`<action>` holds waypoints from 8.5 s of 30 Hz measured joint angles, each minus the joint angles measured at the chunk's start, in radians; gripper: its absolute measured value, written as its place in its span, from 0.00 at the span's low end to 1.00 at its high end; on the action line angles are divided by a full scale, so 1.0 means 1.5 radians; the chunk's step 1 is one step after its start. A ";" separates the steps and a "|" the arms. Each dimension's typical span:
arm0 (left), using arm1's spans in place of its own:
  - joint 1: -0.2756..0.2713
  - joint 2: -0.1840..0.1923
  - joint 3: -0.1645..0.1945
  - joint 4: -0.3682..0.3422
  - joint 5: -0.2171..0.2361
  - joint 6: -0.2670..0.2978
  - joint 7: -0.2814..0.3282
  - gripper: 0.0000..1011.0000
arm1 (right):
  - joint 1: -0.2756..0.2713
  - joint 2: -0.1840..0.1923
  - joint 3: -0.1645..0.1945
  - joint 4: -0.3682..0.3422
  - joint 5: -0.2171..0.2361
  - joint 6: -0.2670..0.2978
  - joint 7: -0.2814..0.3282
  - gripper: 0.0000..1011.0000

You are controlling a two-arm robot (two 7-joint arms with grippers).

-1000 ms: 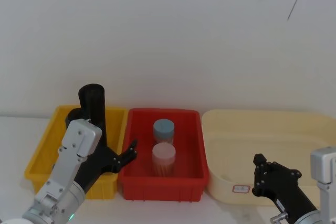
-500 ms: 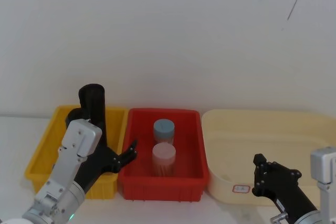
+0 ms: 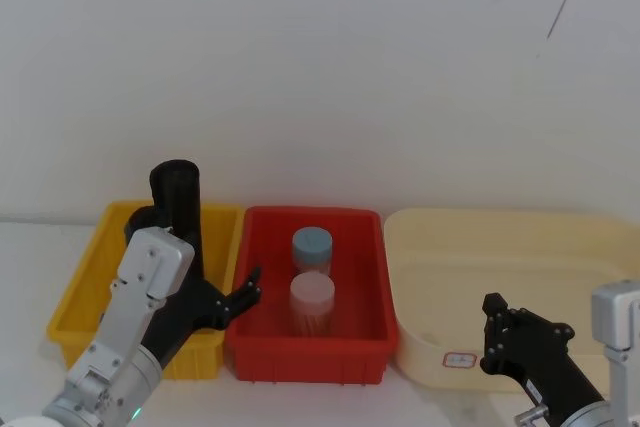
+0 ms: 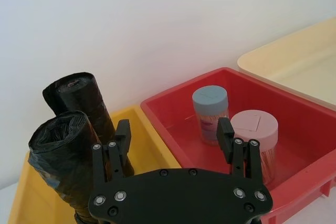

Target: Pick up the garbage bag with the one hand and transfer it to the other hand.

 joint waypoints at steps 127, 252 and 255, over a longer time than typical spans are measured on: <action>0.042 -0.084 -0.184 0.044 0.052 0.015 -0.111 0.99 | 0.000 0.000 0.000 0.000 0.000 0.000 0.000 0.00; -0.132 -0.125 0.009 0.041 -0.205 -0.008 -0.326 0.38 | 0.000 0.000 0.000 0.000 0.000 0.000 0.000 0.22; -0.130 -0.120 0.010 0.039 -0.205 -0.008 -0.322 0.38 | 0.000 0.000 0.000 0.000 0.000 0.000 0.000 0.29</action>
